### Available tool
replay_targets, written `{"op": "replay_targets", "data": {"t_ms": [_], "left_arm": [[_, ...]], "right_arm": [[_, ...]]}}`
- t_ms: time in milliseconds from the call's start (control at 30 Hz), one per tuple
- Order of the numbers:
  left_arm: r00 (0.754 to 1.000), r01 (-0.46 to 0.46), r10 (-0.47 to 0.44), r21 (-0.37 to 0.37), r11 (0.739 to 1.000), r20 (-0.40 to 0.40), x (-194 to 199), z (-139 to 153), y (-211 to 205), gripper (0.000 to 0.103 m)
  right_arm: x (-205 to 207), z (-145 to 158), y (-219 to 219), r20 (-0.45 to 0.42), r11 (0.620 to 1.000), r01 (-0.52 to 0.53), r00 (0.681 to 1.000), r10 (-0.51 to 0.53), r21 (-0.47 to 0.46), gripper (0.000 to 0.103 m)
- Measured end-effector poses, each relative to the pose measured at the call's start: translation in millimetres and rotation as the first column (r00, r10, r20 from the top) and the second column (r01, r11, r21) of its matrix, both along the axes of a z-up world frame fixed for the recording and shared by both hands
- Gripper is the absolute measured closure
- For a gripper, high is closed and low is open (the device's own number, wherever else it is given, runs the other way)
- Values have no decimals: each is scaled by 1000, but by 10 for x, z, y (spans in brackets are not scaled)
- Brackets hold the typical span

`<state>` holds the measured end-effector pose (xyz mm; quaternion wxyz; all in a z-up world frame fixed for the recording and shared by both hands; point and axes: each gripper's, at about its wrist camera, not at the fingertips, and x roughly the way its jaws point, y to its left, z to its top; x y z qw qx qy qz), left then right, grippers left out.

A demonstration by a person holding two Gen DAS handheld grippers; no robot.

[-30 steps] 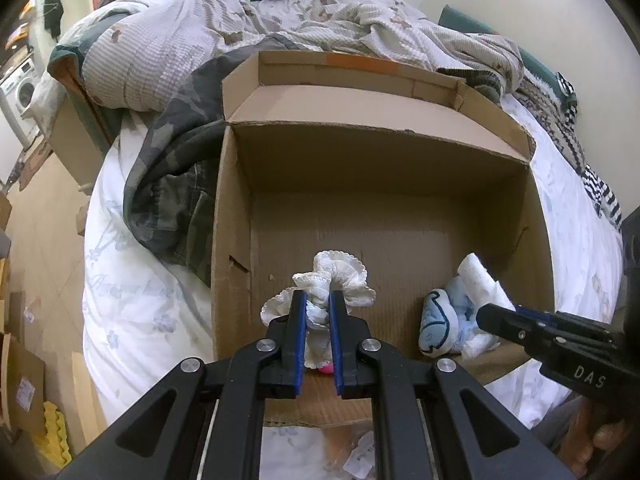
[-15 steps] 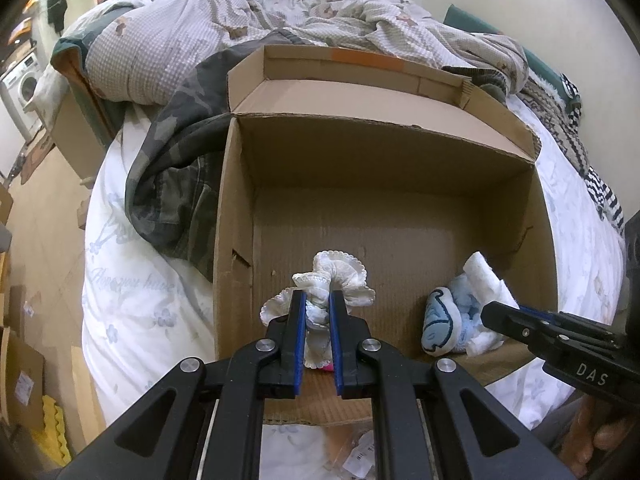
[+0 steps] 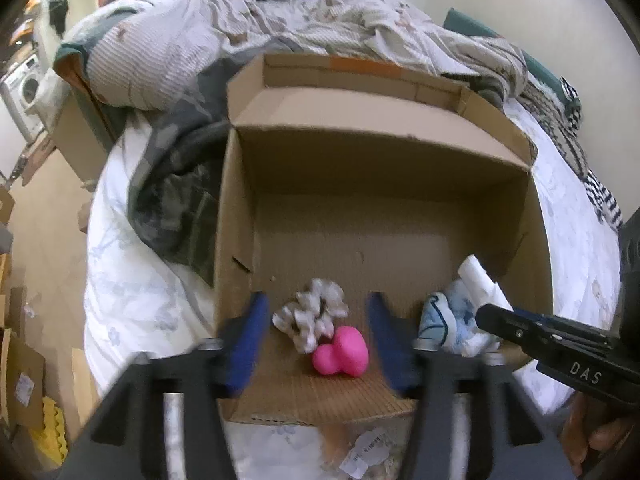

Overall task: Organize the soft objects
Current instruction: 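Open both tools to release the scrunchie and white sock in the box, then withdraw both tools from the box toward the remaining items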

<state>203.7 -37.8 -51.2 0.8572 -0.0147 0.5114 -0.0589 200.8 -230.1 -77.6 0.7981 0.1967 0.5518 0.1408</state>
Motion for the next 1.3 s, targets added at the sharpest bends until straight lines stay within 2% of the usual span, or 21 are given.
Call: {"op": "replay_targets", "data": {"t_ms": [100,200,233,267,300,400,533,600,633,833,1000,1133,1233,1300], "left_arm": [[1000,-9,9,8,1000,29,-16,64,-3,38],[999,-8,6,58,998,44,-22,85,-31,38],[999,-11,8,69,998,48,-24,88,-33,38],[999,-15,11,78,997,51,-26,93,-32,38],[998,-18,14,80,997,54,-29,100,-26,38],[998,-35,31,68,997,60,-31,124,15,38],[995,-61,60,22,998,74,-50,181,96,38],[994,-70,69,12,997,86,-76,215,126,38],[993,-71,69,13,997,91,-88,229,140,38],[987,-105,93,84,991,131,-166,323,190,38],[995,-62,55,75,995,87,-242,279,202,38],[996,-44,37,88,995,80,-312,266,206,38],[998,-13,10,41,999,57,-364,248,232,38],[999,-32,31,32,999,39,-403,238,288,38]], "right_arm": [[-1,13,-30,9,1000,7,1000,-7,17,78],[-11,43,-42,25,1000,9,1000,-10,16,73],[-18,54,-45,30,1000,11,999,-11,14,65],[-22,63,-51,35,1000,13,999,-14,13,46],[-31,79,-62,44,1000,19,999,-19,13,39],[-57,133,-84,68,1000,25,997,-24,-5,35],[-104,199,-134,91,999,54,994,-54,1,22],[-126,223,-152,99,997,72,993,-71,-9,10],[-128,230,-162,102,997,81,992,-79,-11,0],[-181,282,-174,123,994,112,986,-112,2,0],[-256,335,-131,145,994,106,984,-104,-7,0],[-324,367,-104,171,992,111,980,-99,-60,0],[-365,352,-97,163,993,104,982,-93,-58,0],[-409,353,-82,170,992,101,982,-87,-71,0]]}}
